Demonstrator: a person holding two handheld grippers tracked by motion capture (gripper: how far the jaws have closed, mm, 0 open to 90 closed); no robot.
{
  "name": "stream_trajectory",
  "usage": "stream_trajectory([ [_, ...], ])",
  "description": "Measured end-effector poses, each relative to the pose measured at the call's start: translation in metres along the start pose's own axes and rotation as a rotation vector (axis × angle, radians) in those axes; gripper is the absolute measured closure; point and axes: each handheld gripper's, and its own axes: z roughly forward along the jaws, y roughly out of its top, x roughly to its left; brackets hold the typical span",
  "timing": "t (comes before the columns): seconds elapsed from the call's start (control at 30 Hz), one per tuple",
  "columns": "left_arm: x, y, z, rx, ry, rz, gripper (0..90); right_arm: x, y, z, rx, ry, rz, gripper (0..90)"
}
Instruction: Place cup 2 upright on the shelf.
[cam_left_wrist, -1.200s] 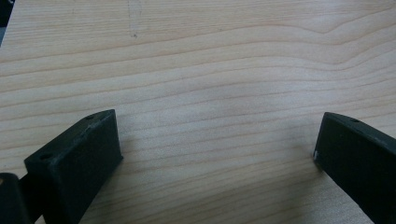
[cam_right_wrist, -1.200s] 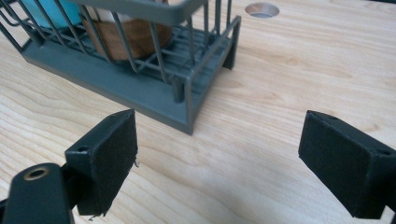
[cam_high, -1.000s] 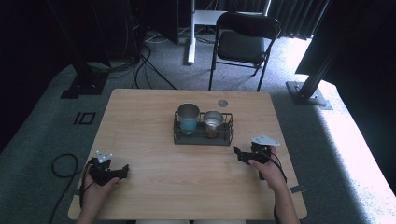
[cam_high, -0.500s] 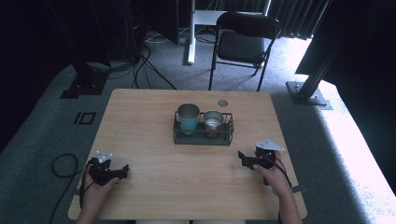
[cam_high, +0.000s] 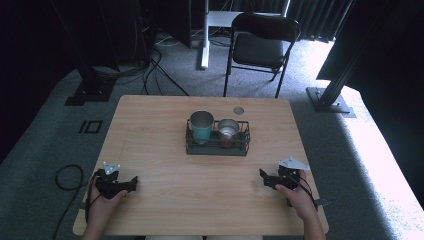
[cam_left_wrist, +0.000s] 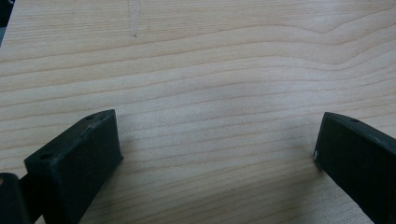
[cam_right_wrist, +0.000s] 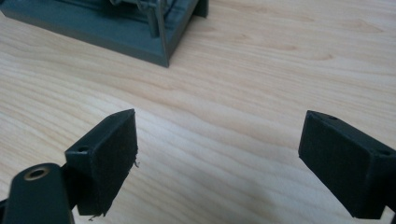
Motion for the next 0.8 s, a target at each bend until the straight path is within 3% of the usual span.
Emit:
stream_trajectory([
  [0.8,0.0,0.0,0.0,0.0,0.0,0.0,1.1,-0.009,-0.03,-0.02,0.061,-0.064,0.023,11.4],
])
